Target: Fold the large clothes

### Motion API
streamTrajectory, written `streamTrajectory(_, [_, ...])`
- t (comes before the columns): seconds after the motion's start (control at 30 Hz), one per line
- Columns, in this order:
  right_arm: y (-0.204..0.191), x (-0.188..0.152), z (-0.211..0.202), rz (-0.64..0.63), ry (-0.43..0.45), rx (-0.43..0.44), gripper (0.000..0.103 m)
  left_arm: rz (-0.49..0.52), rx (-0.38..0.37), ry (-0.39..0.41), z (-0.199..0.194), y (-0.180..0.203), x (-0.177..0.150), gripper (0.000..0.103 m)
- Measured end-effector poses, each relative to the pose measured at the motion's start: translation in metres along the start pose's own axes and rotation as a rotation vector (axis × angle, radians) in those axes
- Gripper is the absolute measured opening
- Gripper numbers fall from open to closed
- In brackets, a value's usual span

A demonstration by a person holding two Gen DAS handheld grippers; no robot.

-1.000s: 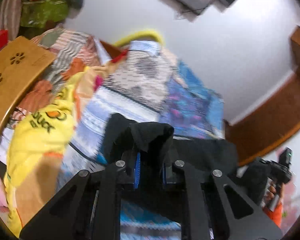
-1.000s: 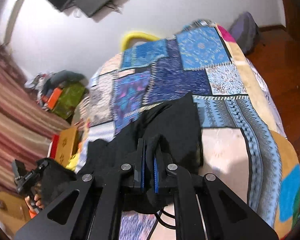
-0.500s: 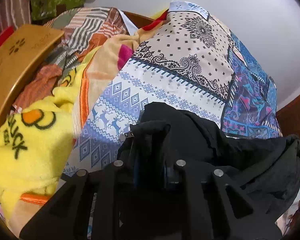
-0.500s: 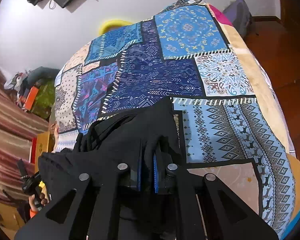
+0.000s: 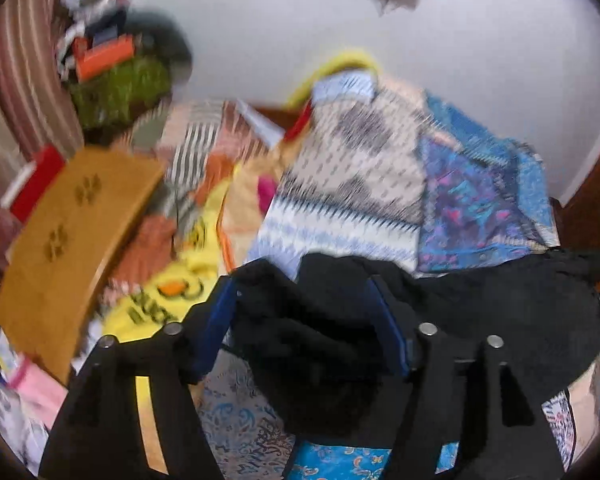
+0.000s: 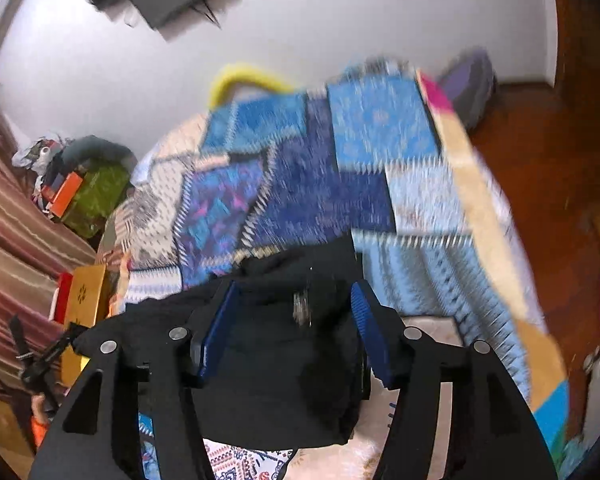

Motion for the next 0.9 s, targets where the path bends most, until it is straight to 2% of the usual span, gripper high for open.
streamTrajectory(0.2, [-0.053,-0.023,-0.019,-0.168,0.022,0.001,0.055,0.118,-0.055,0.047,-0.043,0.042,-0.005,0.069])
streamTrajectory(0.33, [-0.083,-0.047,-0.006,-0.261,-0.017,0.023,0.055,0.171,-0.13,0.042,-0.05,0.073,-0.018,0.069])
streamTrajectory(0.43, [-0.102,-0.065,0.016,-0.324,-0.054,0.018,0.055,0.206,-0.157,0.039,-0.048,0.096,-0.027,0.069])
streamTrajectory(0.53, [-0.115,-0.081,0.041,-0.358,-0.108,0.029,0.055,0.212,-0.182,0.015,-0.034,0.115,-0.038,0.069])
streamTrajectory(0.67, [-0.122,-0.101,0.079,-0.394,-0.19,0.012,0.055,0.231,-0.204,-0.069,0.002,0.137,-0.056,0.069])
streamTrajectory(0.9, [-0.122,-0.118,0.121,-0.481,-0.214,-0.081,0.055,0.205,-0.224,-0.15,0.055,0.152,-0.068,0.069])
Point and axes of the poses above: each gripper's, at about its wrist camera, not at the fingertips, and z roughly the way its jaws point, y to its right, x to its top, the point moved 2 cm from there along z, roughly the way its jaws point, and after that the axes turned 5 degrees about z, right-handed, at the moved point
